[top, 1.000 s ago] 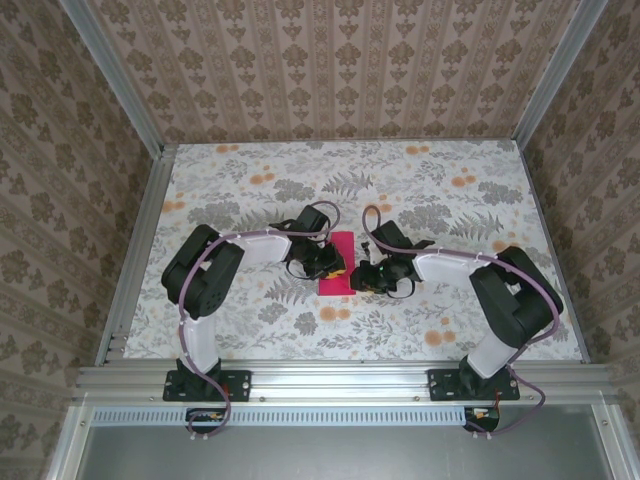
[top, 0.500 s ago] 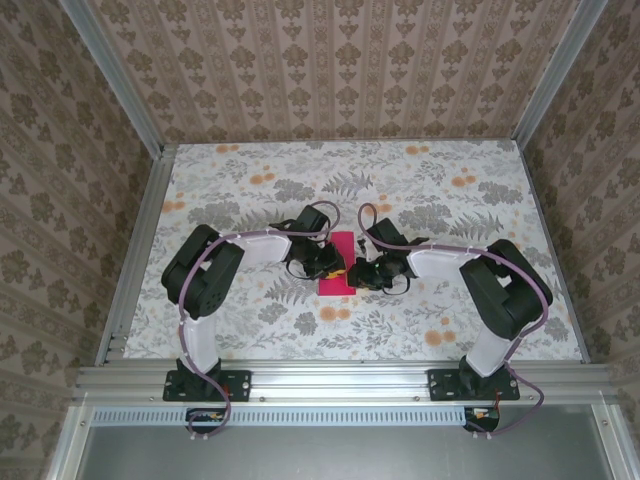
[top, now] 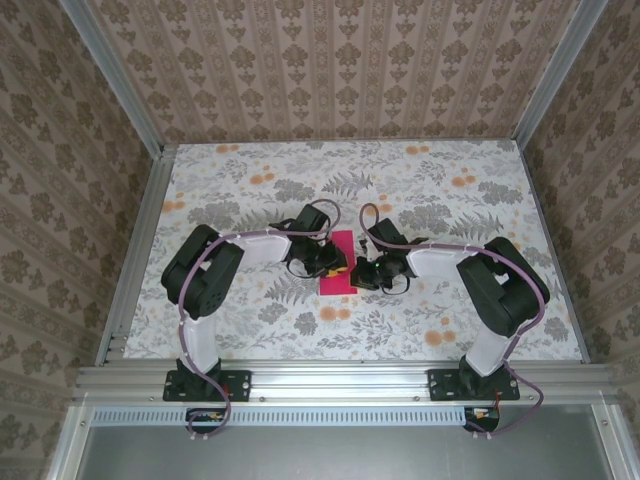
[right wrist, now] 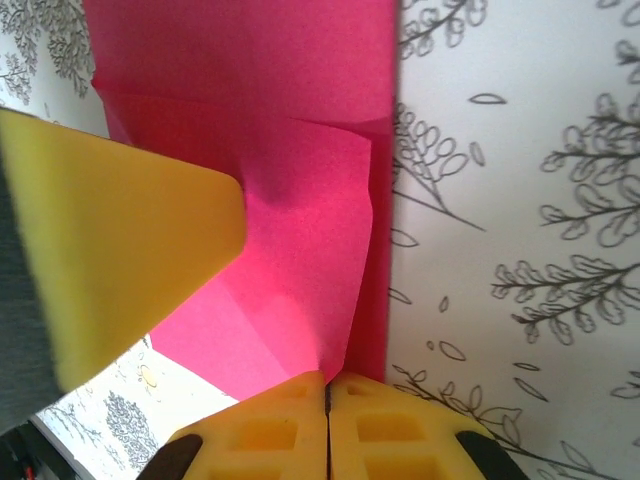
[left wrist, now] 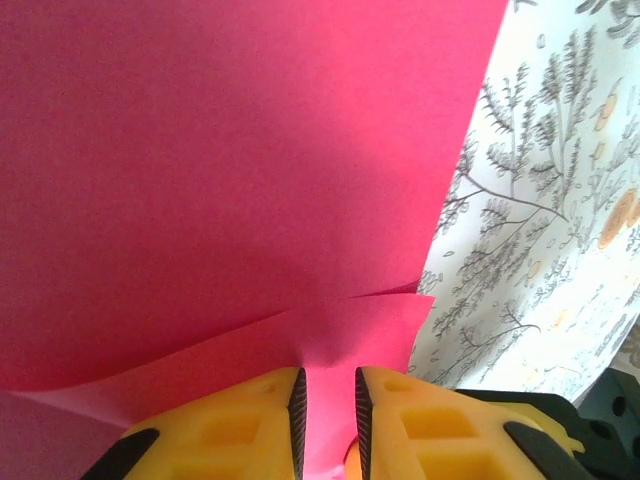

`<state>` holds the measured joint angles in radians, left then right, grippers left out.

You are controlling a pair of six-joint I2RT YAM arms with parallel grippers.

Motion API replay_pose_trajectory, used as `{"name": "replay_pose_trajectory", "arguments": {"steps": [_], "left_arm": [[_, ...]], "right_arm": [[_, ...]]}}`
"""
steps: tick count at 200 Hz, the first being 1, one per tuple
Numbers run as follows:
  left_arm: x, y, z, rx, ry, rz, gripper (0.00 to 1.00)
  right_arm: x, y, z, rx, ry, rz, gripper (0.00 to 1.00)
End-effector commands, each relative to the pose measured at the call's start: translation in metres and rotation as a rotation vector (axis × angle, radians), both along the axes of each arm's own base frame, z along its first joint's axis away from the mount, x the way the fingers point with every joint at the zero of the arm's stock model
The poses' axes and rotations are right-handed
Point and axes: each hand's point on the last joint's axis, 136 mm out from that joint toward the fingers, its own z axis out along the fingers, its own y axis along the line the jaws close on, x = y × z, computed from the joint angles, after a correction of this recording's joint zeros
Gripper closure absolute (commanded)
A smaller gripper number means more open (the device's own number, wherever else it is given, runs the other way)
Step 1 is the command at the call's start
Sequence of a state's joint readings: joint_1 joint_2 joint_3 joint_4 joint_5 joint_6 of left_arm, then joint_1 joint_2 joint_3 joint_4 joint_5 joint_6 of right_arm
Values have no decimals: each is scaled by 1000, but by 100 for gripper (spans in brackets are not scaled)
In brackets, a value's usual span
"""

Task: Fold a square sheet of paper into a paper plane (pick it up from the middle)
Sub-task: Fold the triangle a second time at the center of the table.

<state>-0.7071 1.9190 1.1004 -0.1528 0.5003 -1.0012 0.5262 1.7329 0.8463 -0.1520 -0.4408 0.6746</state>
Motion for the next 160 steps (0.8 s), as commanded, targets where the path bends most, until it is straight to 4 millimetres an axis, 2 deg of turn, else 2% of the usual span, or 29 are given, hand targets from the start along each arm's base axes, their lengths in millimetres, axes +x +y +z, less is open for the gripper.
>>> {"name": "replay_pose_trajectory", "arguments": {"steps": [1,42,83,160], "left_arm": [[8,-5,24,-52,-85,-13,75],[7,-7,28,-69,-106,-31,73],[6,1,14,-11,-90,-22,73],[7,12,-3,55,-61,-1,77]], "right_arm": [[-3,-8,-12,-21,40,-39,92],[0,-6,-8,31,43,-55,92],[3,2,7,110,30,-41,90],[21,-12,14,90,-7,-58,71]]}}
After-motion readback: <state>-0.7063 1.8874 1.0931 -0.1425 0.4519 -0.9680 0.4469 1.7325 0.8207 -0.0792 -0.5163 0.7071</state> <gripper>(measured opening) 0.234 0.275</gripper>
